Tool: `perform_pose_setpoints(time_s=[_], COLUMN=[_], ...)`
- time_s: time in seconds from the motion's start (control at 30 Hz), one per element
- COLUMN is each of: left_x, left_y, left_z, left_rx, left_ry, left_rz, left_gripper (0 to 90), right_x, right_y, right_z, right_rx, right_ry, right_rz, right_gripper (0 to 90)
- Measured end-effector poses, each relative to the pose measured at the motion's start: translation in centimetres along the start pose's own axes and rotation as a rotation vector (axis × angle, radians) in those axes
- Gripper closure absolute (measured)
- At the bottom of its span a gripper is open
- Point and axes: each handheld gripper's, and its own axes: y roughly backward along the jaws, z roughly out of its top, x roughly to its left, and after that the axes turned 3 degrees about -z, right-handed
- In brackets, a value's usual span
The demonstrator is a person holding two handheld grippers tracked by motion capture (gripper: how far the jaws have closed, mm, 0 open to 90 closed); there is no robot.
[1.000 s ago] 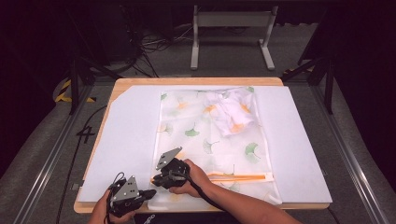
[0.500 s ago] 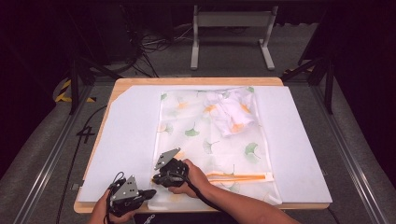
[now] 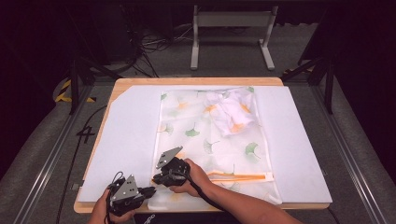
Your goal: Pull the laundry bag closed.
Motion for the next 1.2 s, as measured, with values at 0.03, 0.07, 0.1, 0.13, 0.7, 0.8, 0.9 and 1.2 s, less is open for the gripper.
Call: perform_pose_setpoints(time_s=[0.03, 0.07, 0.1, 0.13, 0.7, 0.8, 0.9, 1.2], left_x=[0.20, 0.43, 0.56, 0.60, 0.16, 0.23, 0.25, 0.34], left_y=[0.10, 0.17, 0.09, 0.00, -0.58, -0.56, -0.57, -0.56], left_z=[0.04, 0.05, 0.08, 0.09, 0.63, 0.63, 0.61, 0.55], left_rx=[-0.005, -0.014, -0.007, 0.003, 0.066, 0.066, 0.064, 0.061], left_ry=[0.000, 0.006, 0.007, 0.002, -0.011, -0.005, -0.004, 0.001], left_rz=[0.021, 0.032, 0.036, 0.038, 0.061, 0.058, 0.057, 0.052], left_gripper=[86.5, 86.9, 87.0, 86.9, 90.0, 90.0, 90.0, 90.0], right_x=[0.00, -0.01, -0.04, -0.06, 0.34, 0.41, 0.45, 0.57], right_y=[0.04, 0.05, 0.05, 0.04, 0.01, 0.09, 0.16, 0.34], right_z=[-0.01, -0.02, -0.03, -0.05, -0.10, -0.16, -0.18, -0.17], right_rx=[-0.002, -0.004, -0.002, -0.007, 0.028, 0.037, 0.039, 0.055], right_ry=[0.005, 0.003, 0.004, 0.002, 0.051, 0.053, 0.054, 0.058], right_rz=[-0.002, -0.001, 0.000, 0.004, -0.027, -0.032, -0.035, -0.051], right_gripper=[85.5, 85.5, 85.4, 85.5, 85.7, 85.7, 85.8, 85.8])
